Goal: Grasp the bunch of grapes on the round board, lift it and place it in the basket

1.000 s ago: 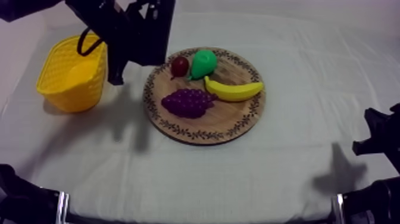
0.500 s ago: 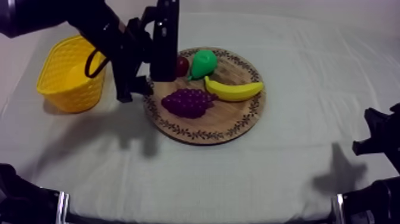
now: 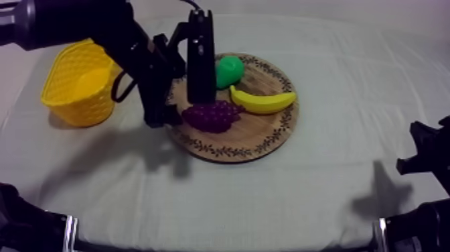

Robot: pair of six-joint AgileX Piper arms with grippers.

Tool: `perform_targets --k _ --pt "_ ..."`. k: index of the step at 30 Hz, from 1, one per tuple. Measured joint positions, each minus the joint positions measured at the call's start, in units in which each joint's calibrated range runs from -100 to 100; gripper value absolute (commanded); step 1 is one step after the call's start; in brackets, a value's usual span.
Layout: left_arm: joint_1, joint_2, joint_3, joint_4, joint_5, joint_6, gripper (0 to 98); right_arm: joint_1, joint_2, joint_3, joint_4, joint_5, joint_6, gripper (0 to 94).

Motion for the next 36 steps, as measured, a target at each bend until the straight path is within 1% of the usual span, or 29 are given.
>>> perform_targets --k 8,15,19,24,29,36 --pt "1.5 6.7 -2.8 0.80 -2.2 0.3 87.3 0.0 0.0 0.0 0.0 0.0 0.0 0.3" --pt "2.4 14.1 -7.6 1.71 -2.4 0.3 87.1 0.0 0.0 0.0 0.0 0.0 0.0 0.3" --pt "2.7 18.3 -10.7 1.85 -2.2 0.3 88.0 0.0 0.0 0.0 0.0 0.0 0.0 0.3" --pt "2.7 23.3 -16.1 1.75 1.0 0.7 90.7 0.0 0.0 0.0 0.0 0.0 0.0 0.3" --pt "2.5 27.3 -21.0 1.76 5.3 1.3 91.5 0.0 0.0 0.0 0.0 0.0 0.0 0.3" --pt "2.4 29.2 -23.9 1.71 7.1 1.6 90.6 0.0 0.0 0.0 0.0 0.0 0.0 0.3"
